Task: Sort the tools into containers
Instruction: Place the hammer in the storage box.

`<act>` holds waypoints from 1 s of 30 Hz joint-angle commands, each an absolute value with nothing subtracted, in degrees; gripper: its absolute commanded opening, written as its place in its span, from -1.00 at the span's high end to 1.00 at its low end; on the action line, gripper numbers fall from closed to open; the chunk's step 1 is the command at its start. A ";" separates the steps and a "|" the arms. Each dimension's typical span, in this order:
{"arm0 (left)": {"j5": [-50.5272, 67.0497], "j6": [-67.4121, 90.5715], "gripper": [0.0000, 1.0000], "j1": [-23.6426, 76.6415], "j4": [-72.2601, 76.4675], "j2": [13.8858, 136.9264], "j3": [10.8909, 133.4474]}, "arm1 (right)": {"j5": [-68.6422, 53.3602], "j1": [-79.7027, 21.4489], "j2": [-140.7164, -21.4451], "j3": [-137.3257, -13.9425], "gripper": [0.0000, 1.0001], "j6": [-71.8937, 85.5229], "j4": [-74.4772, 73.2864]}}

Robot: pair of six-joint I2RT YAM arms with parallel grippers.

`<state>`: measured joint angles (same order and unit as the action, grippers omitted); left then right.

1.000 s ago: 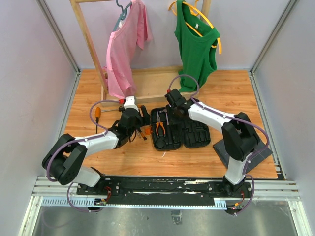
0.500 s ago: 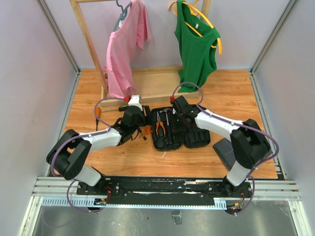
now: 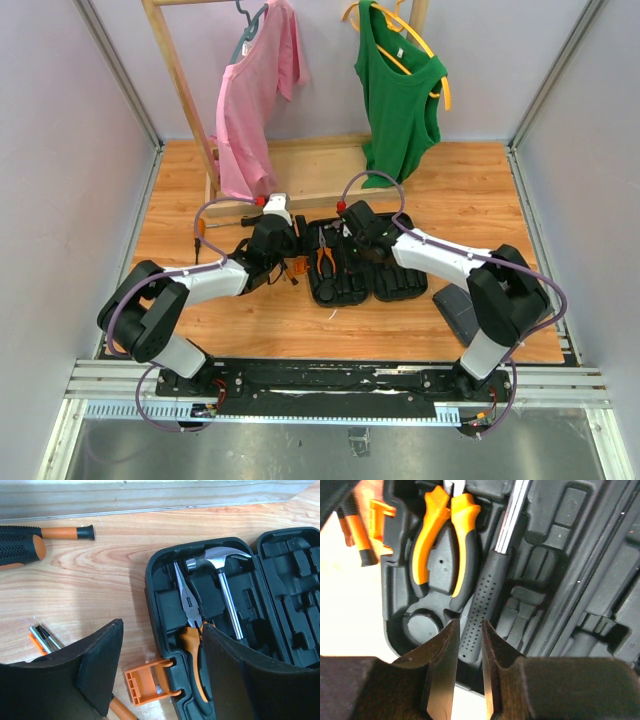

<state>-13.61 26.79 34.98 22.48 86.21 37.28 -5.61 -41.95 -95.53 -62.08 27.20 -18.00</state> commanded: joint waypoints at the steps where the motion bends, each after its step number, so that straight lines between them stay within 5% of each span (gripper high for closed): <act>1: -13.63 26.02 -0.36 34.63 22.77 86.73 38.70 | -1.78 -43.15 -96.64 -63.56 0.51 27.25 -20.38; 17: -8.81 26.98 -0.31 34.63 19.91 89.29 43.83 | -1.37 -43.14 -97.93 -59.91 0.76 28.71 -19.98; 30: -2.16 29.56 0.07 34.67 9.07 102.91 61.80 | -3.15 -42.80 -97.22 -56.21 0.78 30.82 -16.01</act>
